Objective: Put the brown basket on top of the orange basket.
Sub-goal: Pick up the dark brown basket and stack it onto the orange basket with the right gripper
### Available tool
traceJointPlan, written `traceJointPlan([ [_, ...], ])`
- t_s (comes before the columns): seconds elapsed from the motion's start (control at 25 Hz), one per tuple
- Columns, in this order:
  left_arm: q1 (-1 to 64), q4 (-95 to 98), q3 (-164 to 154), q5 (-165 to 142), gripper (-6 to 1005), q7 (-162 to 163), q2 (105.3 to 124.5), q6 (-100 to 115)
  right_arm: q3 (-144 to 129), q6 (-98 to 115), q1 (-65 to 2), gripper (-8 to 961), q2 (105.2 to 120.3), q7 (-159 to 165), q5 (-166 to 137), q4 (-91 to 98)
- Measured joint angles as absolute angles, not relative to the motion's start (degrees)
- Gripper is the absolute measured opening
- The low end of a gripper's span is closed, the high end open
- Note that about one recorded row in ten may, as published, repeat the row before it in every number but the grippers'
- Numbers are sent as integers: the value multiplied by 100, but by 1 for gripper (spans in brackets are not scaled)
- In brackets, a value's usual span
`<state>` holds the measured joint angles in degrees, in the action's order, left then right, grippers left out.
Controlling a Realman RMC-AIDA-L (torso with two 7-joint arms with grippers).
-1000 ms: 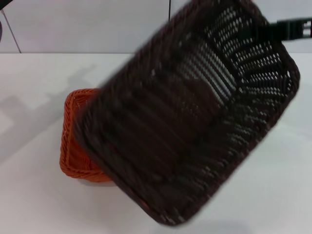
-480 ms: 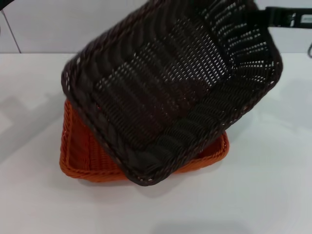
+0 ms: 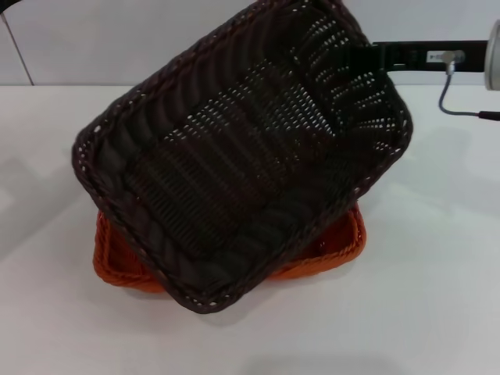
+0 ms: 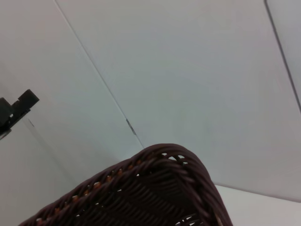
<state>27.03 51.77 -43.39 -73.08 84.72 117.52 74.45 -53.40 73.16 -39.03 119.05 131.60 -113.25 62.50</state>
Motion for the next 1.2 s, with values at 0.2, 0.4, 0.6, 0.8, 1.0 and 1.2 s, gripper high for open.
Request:
traceJointPlan([
  [0.2,2698,5143,-4330,-7304,782,8469,11746,7427,-5734,6798,-3865,174,11908,13365,-11310,6247],
  [0.4,2703,5080,-4331,-7304,783,8468,11750,7387,-6214,6191,-3680,175,11928,13703,-11205,6280],
  [0.6,2771,5044,-4353,-7341,782,8459,11747,7352,-6479,5840,-3477,175,11919,13659,-10738,6303],
  [0.8,2815,5013,-4388,-7342,782,8415,11750,7291,-6513,5739,-3436,175,11918,13678,-10523,6288],
  [1.0,2822,5001,-4388,-7344,783,8405,11756,7264,-6992,5237,-3168,176,11931,13508,-9914,6311],
  [1.2,2822,4998,-4371,-7344,783,8319,11766,7229,-7875,4405,-2657,176,11937,13177,-9465,6745],
])
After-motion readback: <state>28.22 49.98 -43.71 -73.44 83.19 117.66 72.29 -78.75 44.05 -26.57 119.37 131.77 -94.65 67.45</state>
